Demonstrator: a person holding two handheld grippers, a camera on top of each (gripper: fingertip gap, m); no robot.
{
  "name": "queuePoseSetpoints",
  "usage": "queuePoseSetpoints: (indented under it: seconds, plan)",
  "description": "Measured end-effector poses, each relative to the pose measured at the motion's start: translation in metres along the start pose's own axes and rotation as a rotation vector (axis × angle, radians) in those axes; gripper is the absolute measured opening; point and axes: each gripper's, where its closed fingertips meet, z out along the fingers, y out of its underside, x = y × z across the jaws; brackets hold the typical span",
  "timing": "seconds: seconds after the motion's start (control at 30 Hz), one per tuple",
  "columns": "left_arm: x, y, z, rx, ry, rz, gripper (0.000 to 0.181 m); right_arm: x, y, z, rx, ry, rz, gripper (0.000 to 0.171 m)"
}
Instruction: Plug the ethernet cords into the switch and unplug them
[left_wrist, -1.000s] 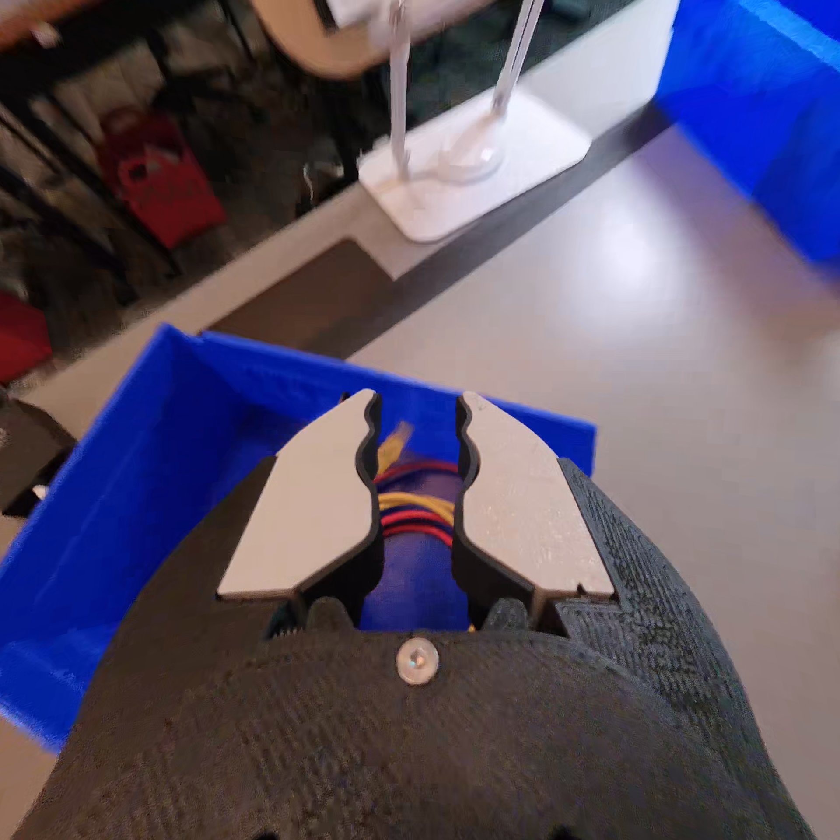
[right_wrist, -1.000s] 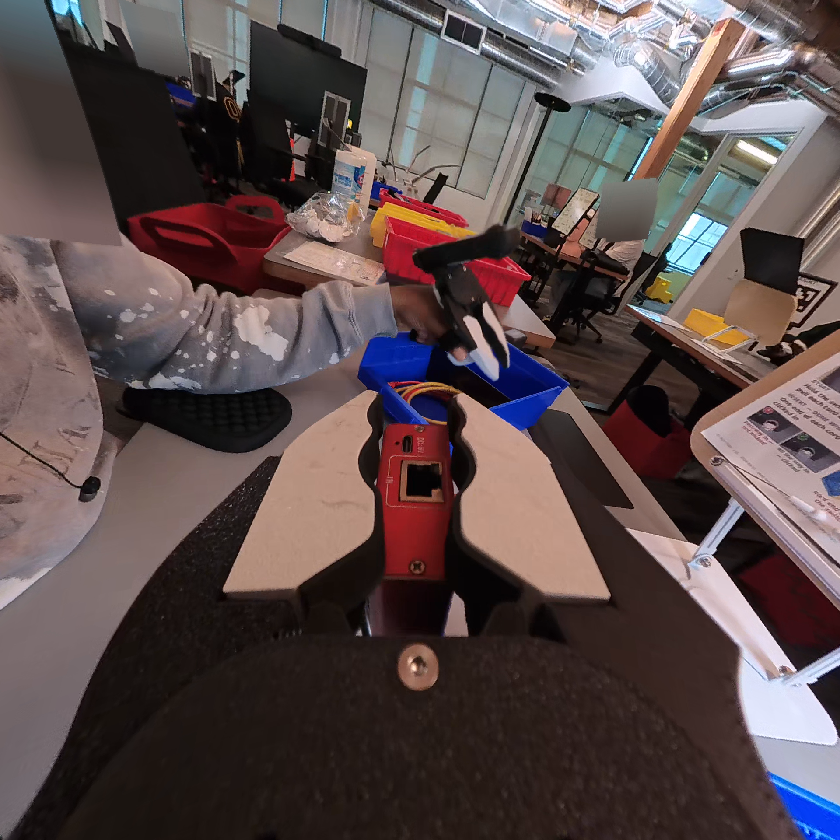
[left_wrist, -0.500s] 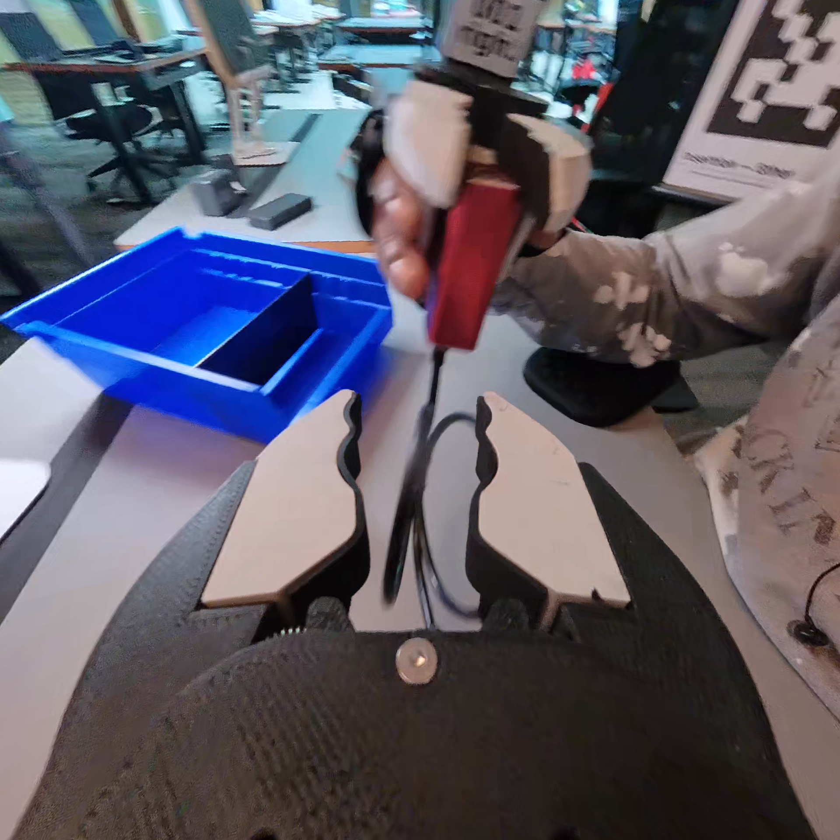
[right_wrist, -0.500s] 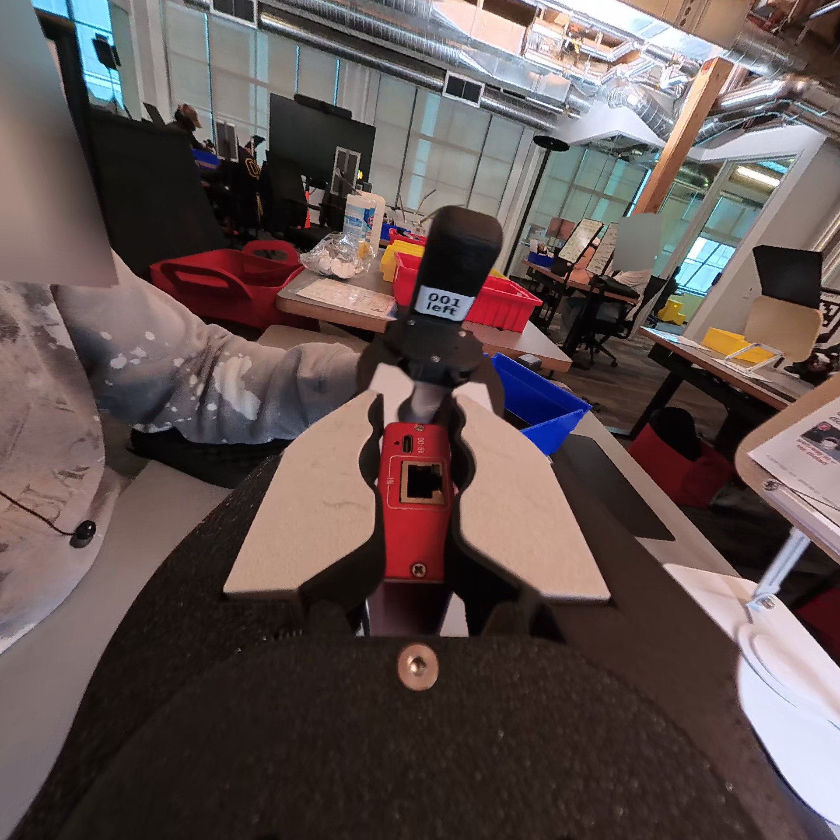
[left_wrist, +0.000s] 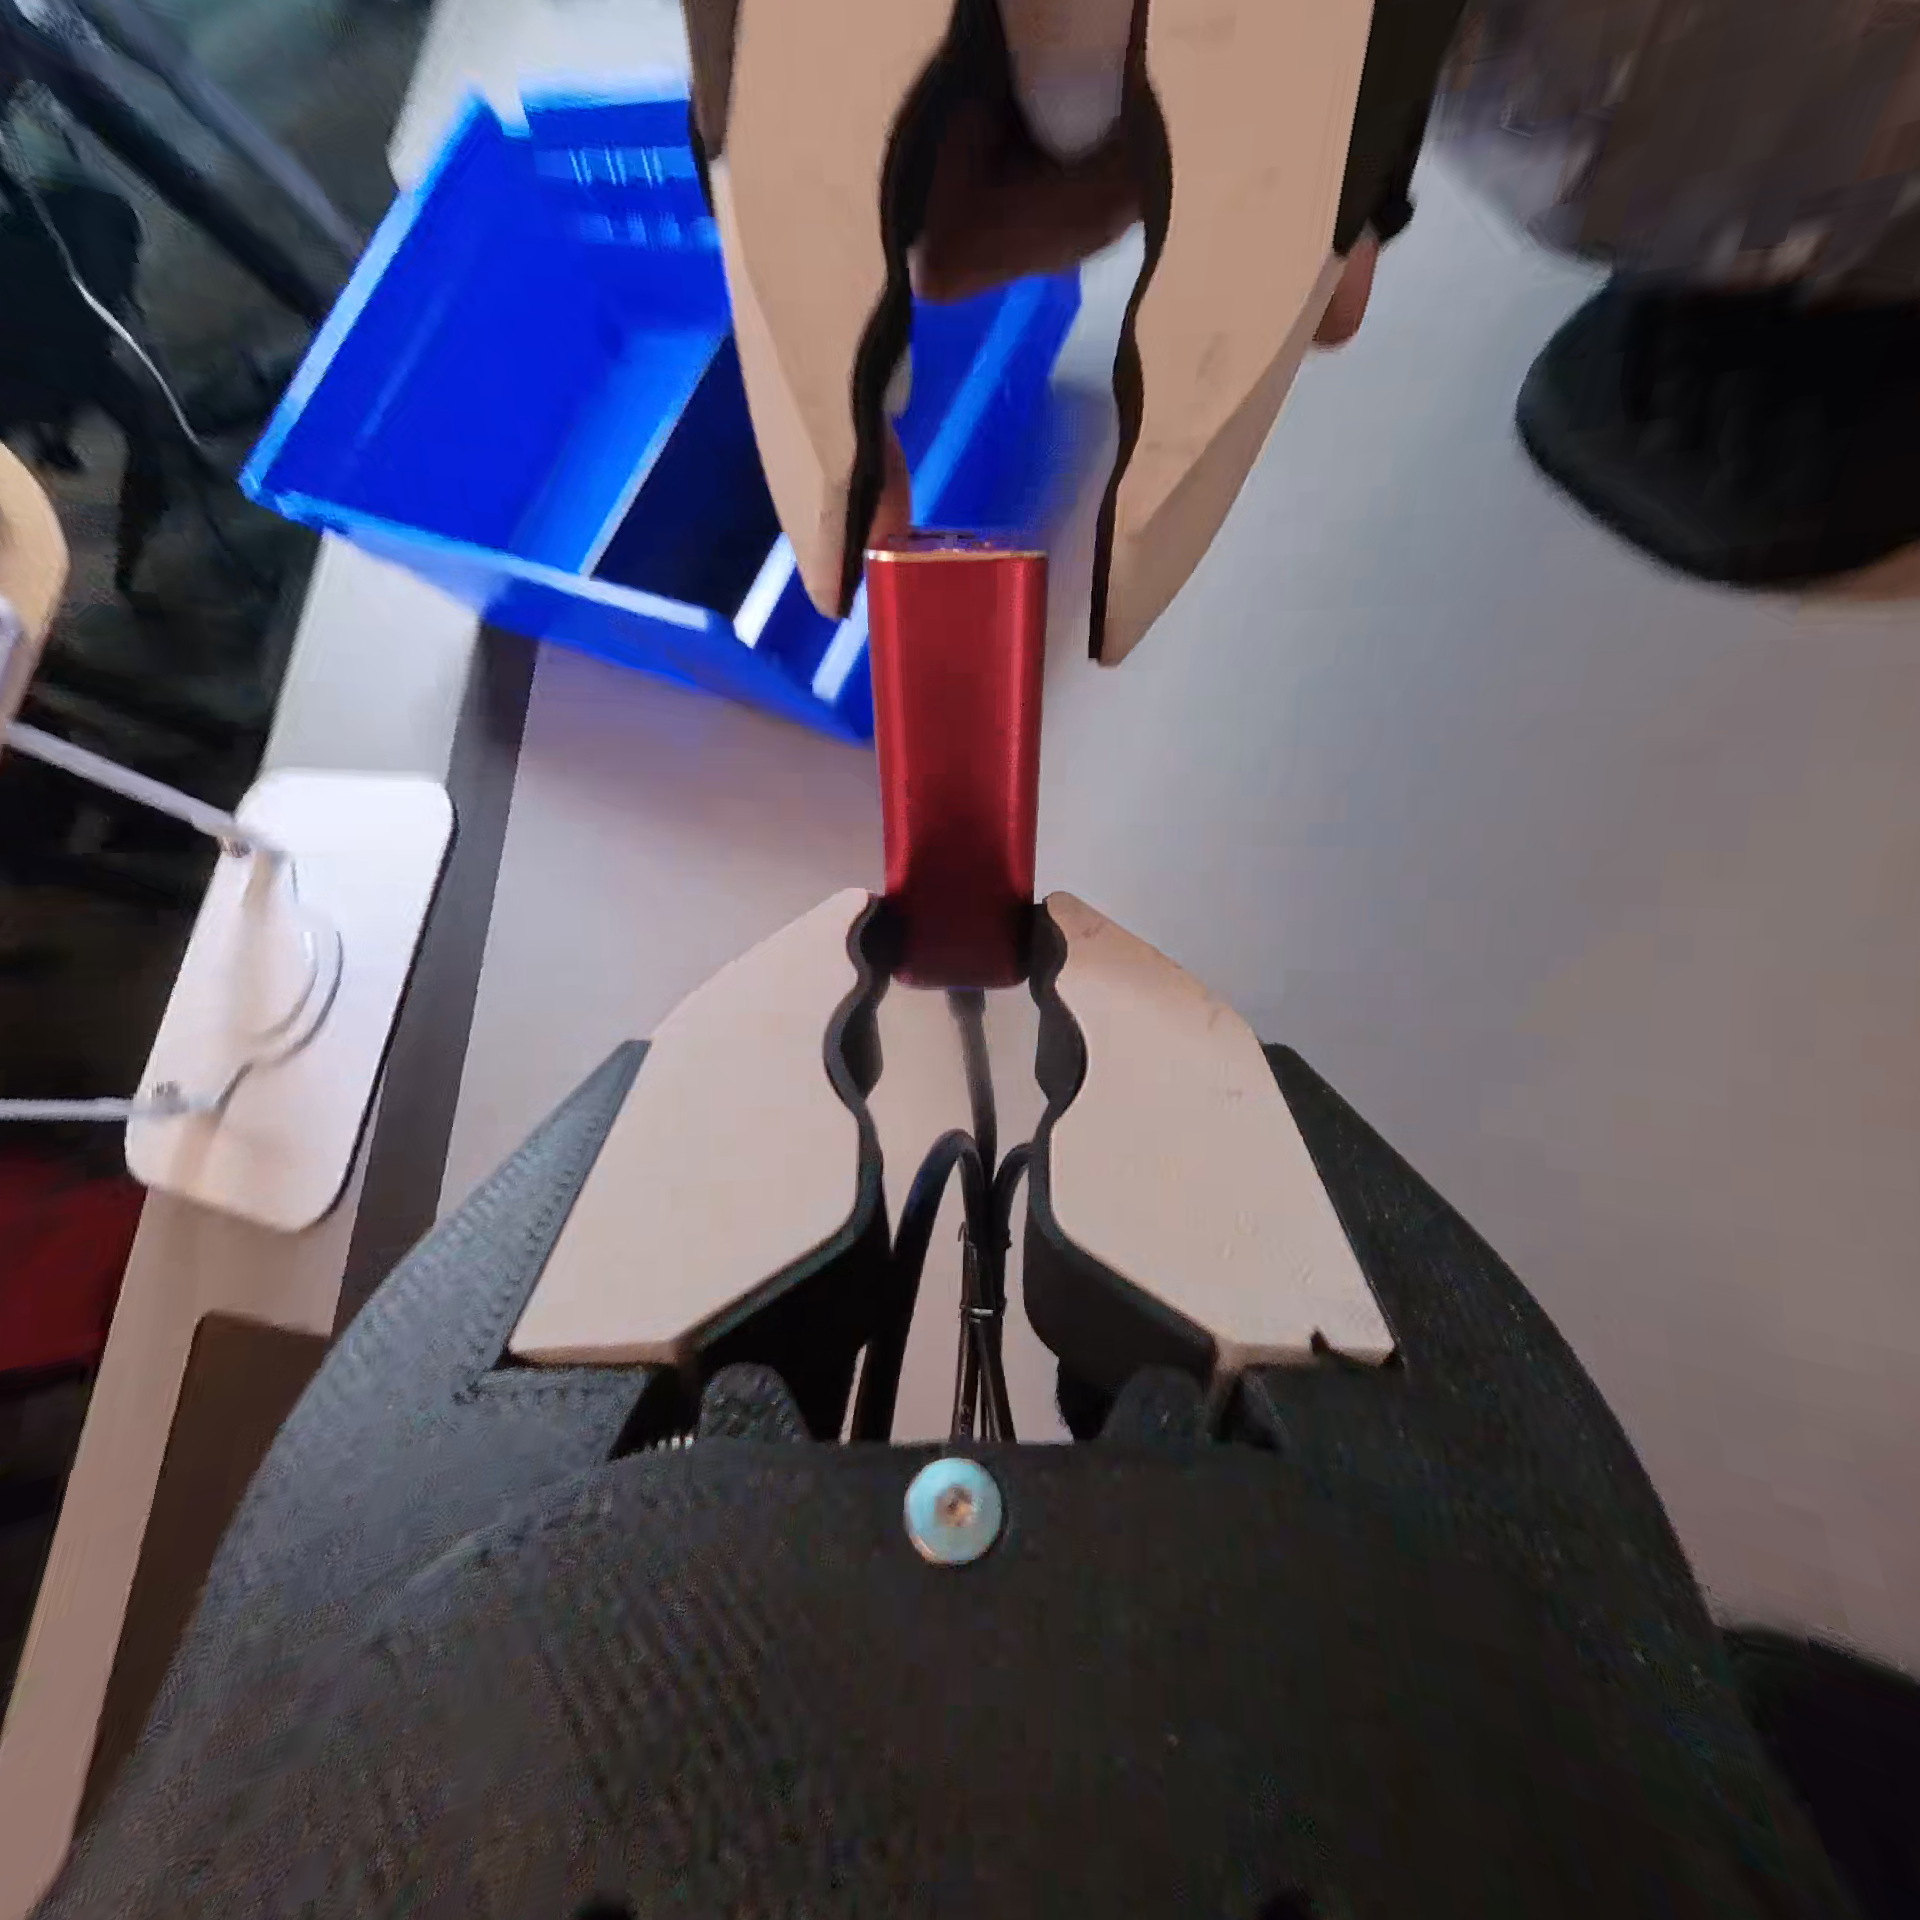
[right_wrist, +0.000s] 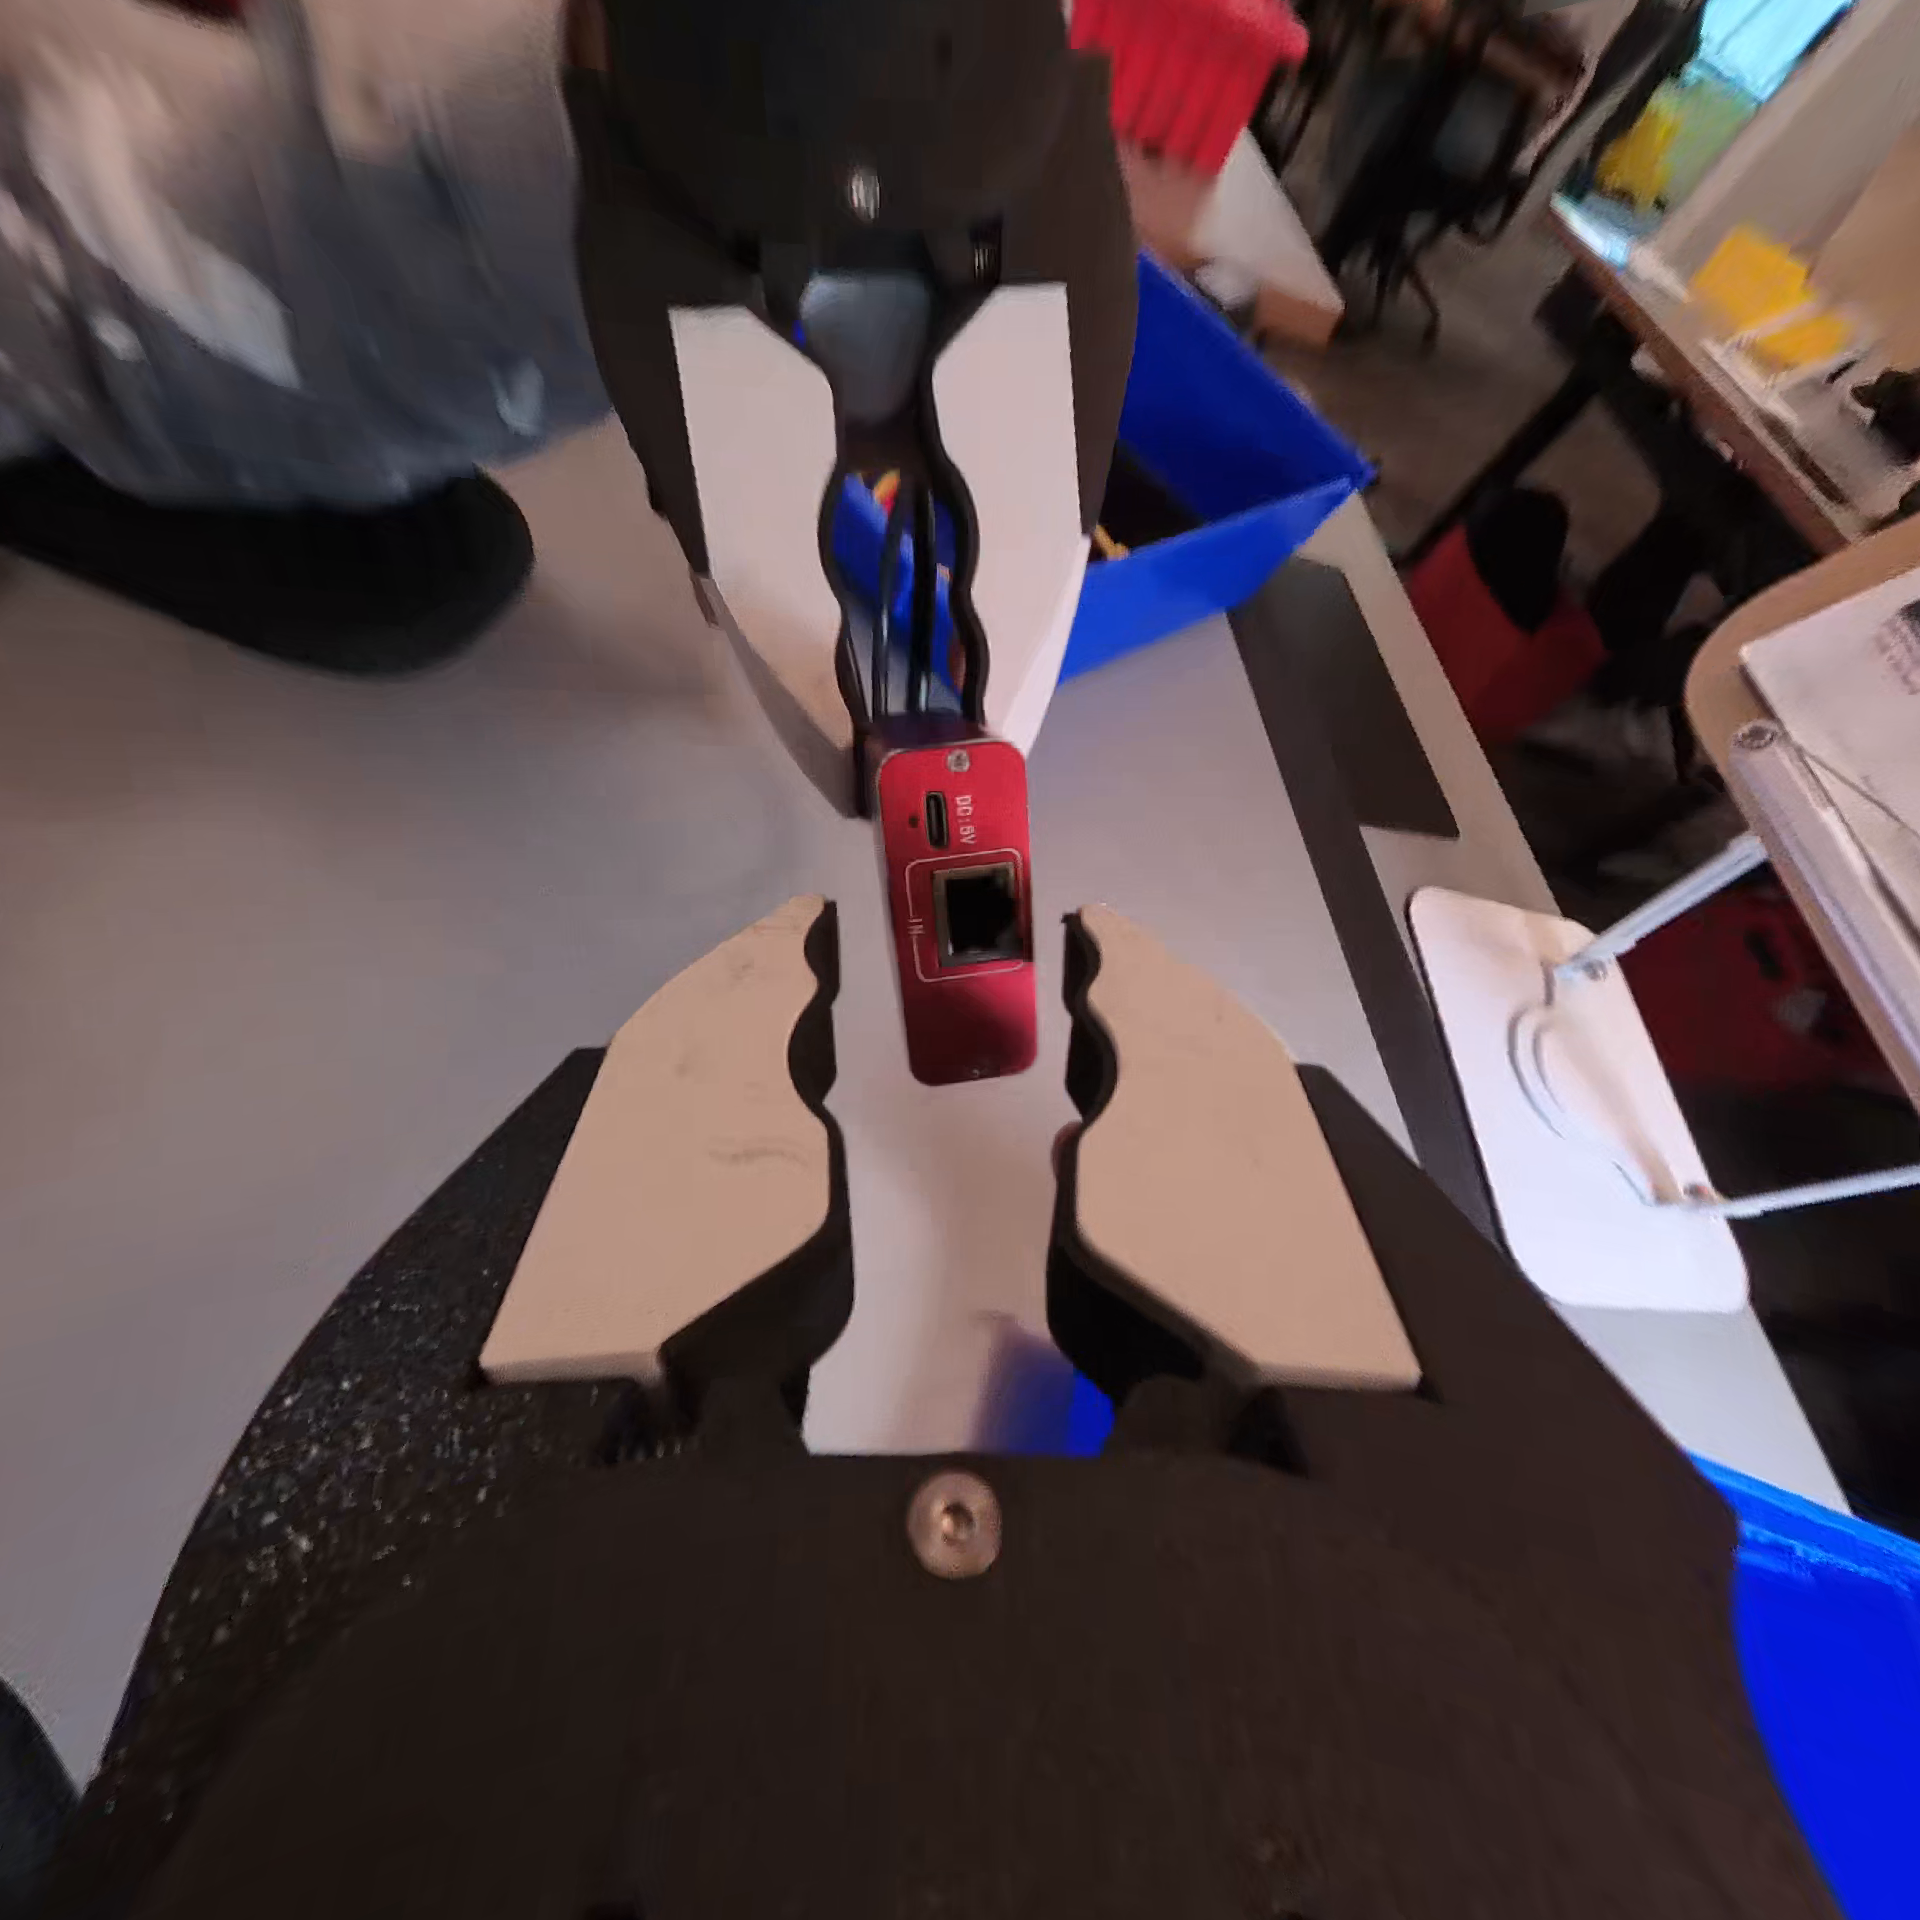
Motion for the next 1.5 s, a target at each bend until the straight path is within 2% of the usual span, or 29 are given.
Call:
queuePoseSetpoints:
  seconds: [0.13,0.2,0.3,0.5,0.63,0.77,0.87,0.93,1.1,1.17,1.27,1.33,1.37,1.43,1.5]
  plan:
    - [0.014,0.012,0.006,-0.103,0.053,0.03,0.026,-0.015,0.019,0.025,-0.138,-0.03,-0.064,0.05]
    - [0.018,0.014,0.008,-0.135,0.062,0.04,0.026,-0.021,0.029,0.038,-0.192,-0.04,-0.099,0.046]
    - [0.021,0.02,0.007,-0.186,0.065,0.047,0.026,-0.027,0.034,0.051,-0.194,-0.066,-0.096,0.03]
    - [0.016,0.024,0.0,-0.21,0.034,0.058,0.026,-0.025,0.027,0.059,-0.099,-0.058,-0.065,0.028]
    - [0.006,0.003,-0.023,-0.082,-0.036,0.031,0.035,-0.024,0.016,0.052,0.028,-0.12,0.036,0.028]
    - [-0.018,-0.025,-0.082,0.197,-0.12,-0.066,0.038,-0.019,0.009,0.041,0.164,-0.185,0.162,0.028]
    - [-0.038,-0.021,-0.121,0.334,-0.165,-0.155,0.035,-0.012,0.007,0.034,0.23,-0.199,0.223,0.028]
    - [-0.041,-0.014,-0.13,0.365,-0.137,-0.197,0.035,-0.008,0.006,0.029,0.255,-0.195,0.242,0.028]
    - [-0.042,0.0,-0.107,0.34,-0.04,-0.248,0.039,0.004,-0.009,0.014,0.355,-0.161,0.271,0.029]
    - [-0.031,-0.018,-0.104,0.415,0.035,-0.239,0.038,0.015,-0.021,0.001,0.442,-0.118,0.297,0.029]
    - [0.007,-0.065,-0.103,0.568,0.196,-0.184,0.029,0.041,-0.042,-0.03,0.645,-0.01,0.376,0.029]
    - [0.043,-0.09,-0.086,0.593,0.362,-0.179,0.029,0.058,-0.054,-0.056,0.818,0.053,0.462,0.03]
    - [0.053,-0.098,-0.068,0.579,0.386,-0.19,0.029,0.064,-0.06,-0.07,0.908,0.065,0.501,0.03]
    - [0.055,-0.111,-0.03,0.6,0.329,-0.244,0.034,0.067,-0.072,-0.097,1.091,0.045,0.555,0.03]
    - [0.038,-0.119,-0.006,0.679,0.251,-0.364,0.039,0.064,-0.082,-0.119,1.258,-0.037,0.602,0.029]
